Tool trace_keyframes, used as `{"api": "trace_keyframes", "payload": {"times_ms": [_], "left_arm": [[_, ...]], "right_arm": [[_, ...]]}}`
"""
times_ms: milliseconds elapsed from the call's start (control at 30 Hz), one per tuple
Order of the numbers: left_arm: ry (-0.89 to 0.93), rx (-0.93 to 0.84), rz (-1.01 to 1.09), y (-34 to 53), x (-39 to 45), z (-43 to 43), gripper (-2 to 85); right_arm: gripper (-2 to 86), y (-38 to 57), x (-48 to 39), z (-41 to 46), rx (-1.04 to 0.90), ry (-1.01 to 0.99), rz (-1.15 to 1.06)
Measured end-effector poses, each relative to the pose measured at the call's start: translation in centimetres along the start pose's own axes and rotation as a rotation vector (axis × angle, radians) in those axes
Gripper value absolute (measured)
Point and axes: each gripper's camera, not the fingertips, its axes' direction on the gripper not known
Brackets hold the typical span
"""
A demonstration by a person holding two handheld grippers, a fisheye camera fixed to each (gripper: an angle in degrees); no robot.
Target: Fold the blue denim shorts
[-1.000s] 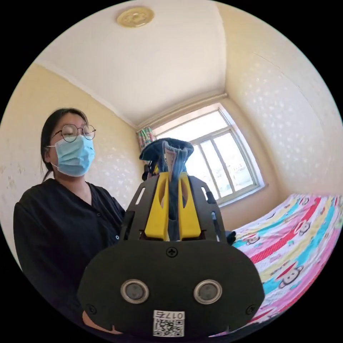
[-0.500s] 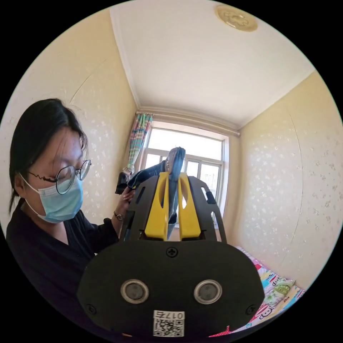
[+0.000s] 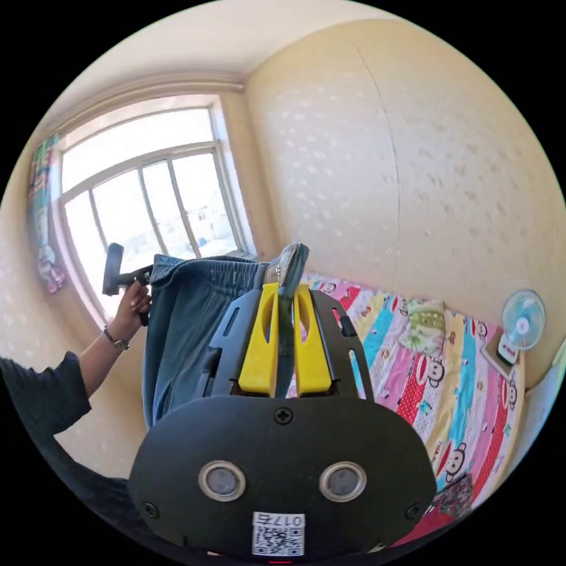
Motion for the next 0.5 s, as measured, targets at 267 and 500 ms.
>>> {"api": "trace_keyframes", "payload": {"times_ms": [267,500], "left_arm": [[-0.112,-0.36,-0.207,5.6,-21.8,21.5,7.8],[0.179,-0.747,-0.201,29.3,-25.1,19.7,8.1]], "right_arm": [[6.3,7.0,22.3,24.6,-0.179,0.186,0.363],[8.5,36.4,29.5,27.4,-0.699,-0.036,0.365]]}}
